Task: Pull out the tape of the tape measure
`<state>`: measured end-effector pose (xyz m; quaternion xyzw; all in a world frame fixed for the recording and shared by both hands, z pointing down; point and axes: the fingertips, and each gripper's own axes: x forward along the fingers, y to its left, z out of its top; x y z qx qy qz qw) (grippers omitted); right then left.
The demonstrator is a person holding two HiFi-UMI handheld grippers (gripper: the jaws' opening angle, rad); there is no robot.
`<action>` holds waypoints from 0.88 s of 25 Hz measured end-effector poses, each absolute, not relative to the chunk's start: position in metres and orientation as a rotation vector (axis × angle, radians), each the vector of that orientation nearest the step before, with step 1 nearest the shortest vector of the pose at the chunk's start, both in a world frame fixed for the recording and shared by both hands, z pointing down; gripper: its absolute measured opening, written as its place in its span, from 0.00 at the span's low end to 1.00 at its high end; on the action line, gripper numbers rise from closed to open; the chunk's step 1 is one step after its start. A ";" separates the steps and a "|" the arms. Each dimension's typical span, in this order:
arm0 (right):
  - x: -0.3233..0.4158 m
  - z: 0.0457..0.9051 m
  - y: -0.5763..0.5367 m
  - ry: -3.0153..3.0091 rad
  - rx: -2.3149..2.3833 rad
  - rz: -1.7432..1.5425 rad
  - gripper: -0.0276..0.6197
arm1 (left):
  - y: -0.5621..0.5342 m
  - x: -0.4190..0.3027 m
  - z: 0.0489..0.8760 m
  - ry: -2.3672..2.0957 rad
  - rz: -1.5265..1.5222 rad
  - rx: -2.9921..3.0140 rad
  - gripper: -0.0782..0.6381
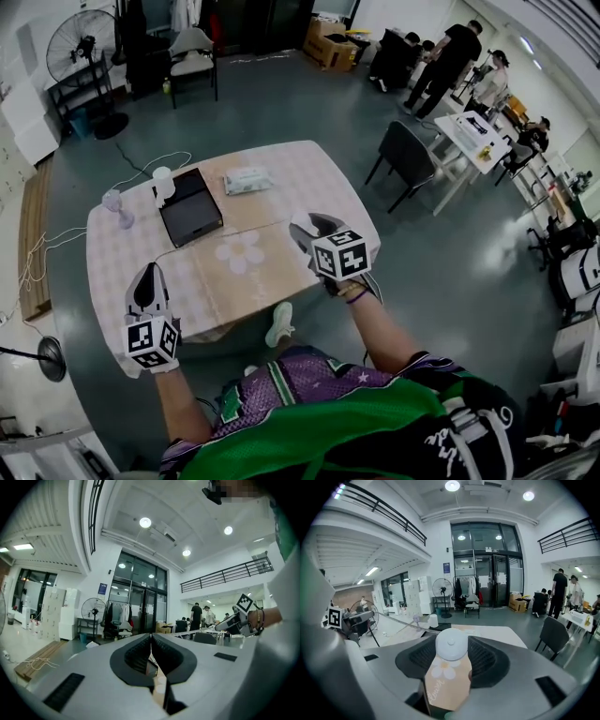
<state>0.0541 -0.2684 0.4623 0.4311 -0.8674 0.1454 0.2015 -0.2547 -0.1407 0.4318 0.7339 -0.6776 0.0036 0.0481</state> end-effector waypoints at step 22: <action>0.018 0.602 -0.359 -2.416 1.055 0.573 0.38 | -0.220 -0.286 0.553 -2.005 0.113 2.018 0.15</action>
